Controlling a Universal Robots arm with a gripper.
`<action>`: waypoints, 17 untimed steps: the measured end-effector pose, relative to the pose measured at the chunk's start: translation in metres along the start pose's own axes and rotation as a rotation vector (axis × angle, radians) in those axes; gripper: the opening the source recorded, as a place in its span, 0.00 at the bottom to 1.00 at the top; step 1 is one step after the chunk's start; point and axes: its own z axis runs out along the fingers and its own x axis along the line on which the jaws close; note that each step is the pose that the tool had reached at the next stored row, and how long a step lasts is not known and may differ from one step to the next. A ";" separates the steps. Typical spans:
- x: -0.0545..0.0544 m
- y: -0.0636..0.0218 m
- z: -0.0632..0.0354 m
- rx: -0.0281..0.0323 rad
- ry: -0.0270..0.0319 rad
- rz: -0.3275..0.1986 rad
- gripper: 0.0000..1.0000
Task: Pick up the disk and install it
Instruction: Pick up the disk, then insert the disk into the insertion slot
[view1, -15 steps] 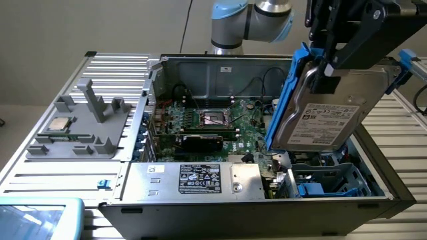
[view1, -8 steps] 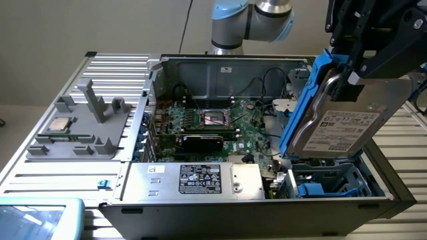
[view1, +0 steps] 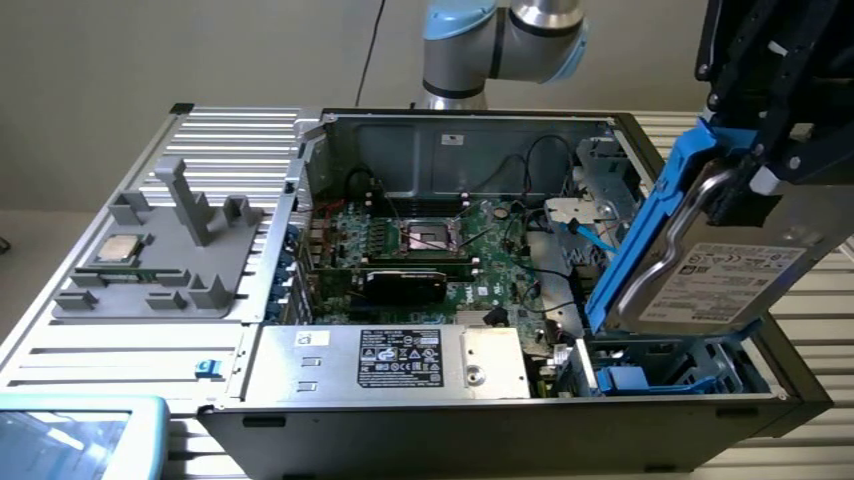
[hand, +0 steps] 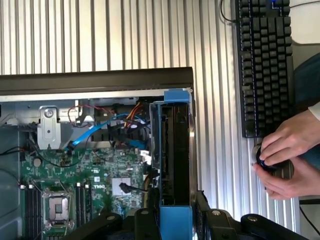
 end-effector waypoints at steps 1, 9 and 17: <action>-0.002 0.0016 0.0007 0.0000 0.0002 0.000 0.37; -0.006 0.0204 0.0124 0.0013 0.0021 0.000 0.37; -0.001 0.0199 0.0233 0.0018 0.0027 -0.001 0.37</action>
